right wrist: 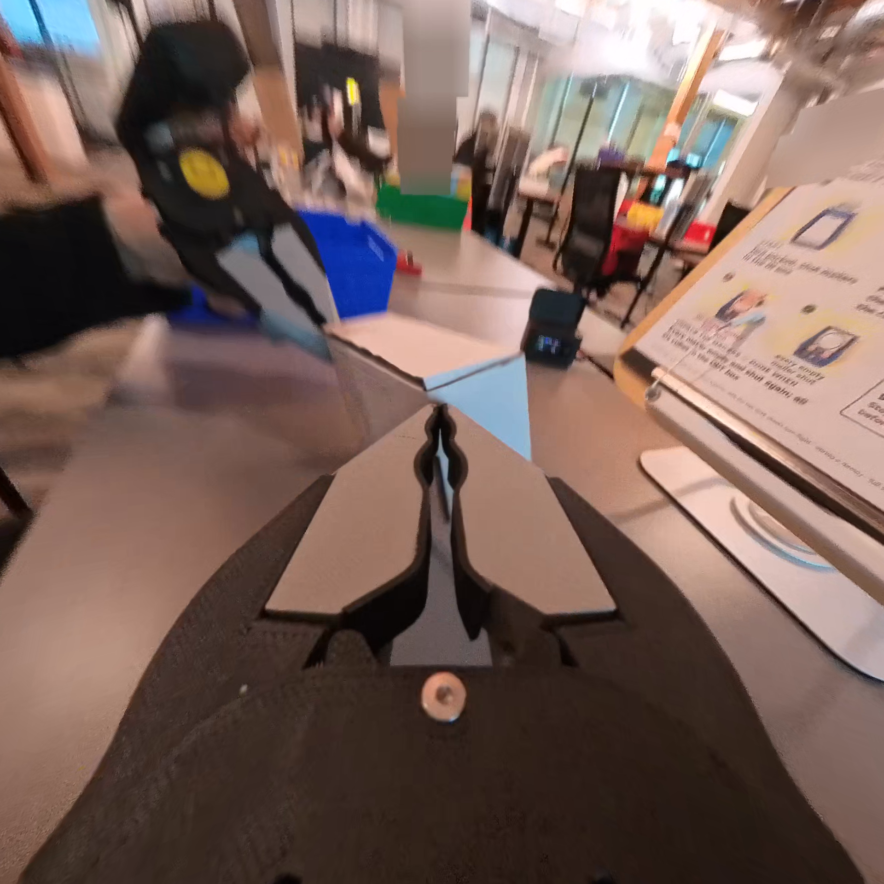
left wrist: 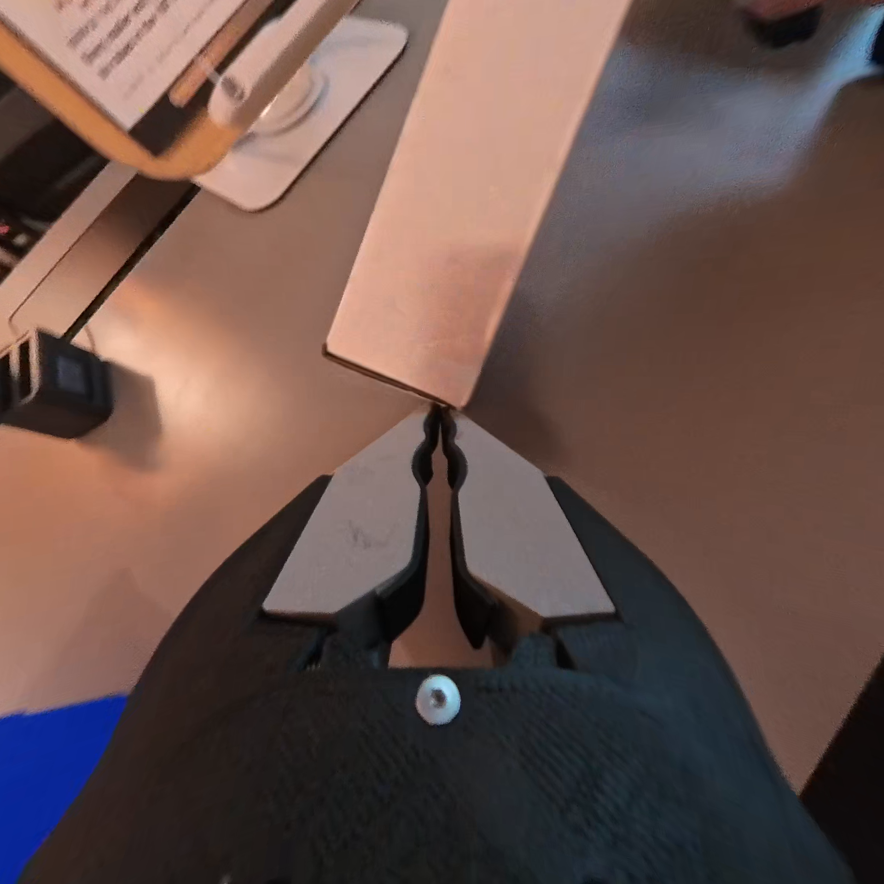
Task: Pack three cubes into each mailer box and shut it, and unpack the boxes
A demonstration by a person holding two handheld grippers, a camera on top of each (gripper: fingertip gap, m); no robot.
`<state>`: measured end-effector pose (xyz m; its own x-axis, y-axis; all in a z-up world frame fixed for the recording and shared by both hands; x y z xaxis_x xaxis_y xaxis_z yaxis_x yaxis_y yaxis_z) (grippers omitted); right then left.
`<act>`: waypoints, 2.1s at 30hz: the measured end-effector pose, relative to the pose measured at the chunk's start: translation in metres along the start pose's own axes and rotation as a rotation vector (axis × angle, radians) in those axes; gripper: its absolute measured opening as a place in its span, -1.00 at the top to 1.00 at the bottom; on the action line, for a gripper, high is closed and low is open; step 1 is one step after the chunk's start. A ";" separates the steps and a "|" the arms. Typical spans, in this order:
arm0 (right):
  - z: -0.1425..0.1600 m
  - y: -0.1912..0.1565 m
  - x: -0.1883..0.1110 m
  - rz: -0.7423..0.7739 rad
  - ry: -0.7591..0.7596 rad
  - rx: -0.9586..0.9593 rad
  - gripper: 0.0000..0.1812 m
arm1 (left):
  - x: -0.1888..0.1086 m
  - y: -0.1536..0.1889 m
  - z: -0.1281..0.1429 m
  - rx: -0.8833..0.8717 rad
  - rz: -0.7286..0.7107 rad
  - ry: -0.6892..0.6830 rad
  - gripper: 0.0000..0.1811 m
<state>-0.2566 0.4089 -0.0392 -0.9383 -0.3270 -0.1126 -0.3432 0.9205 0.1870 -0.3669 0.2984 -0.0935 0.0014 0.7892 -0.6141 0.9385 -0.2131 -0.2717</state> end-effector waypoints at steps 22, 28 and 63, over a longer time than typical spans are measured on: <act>0.044 0.065 -0.029 0.189 -0.125 0.195 1.00 | 0.050 -0.056 -0.040 -0.341 0.280 0.512 0.41; 0.067 0.087 -0.035 0.315 -0.212 0.276 1.00 | 0.057 -0.041 -0.048 -0.311 0.302 0.532 0.41; 0.097 0.072 -0.013 0.303 -0.358 0.274 1.00 | 0.062 -0.021 -0.051 -0.235 0.289 0.486 0.05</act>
<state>-0.2650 0.5001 -0.1186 -0.9040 0.0106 -0.4274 0.0087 0.9999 0.0064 -0.3687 0.3807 -0.0882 0.3727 0.9027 -0.2149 0.9276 -0.3687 0.0598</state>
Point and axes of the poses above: each gripper's, where its closed fingertips meet, x out along the fingers, z out of its underside, y = z × x across the jaws, the point moved 1 cm from there along -x, back along the fingers, and after that the axes turned 1 degree about -z, right-handed, at the moved point
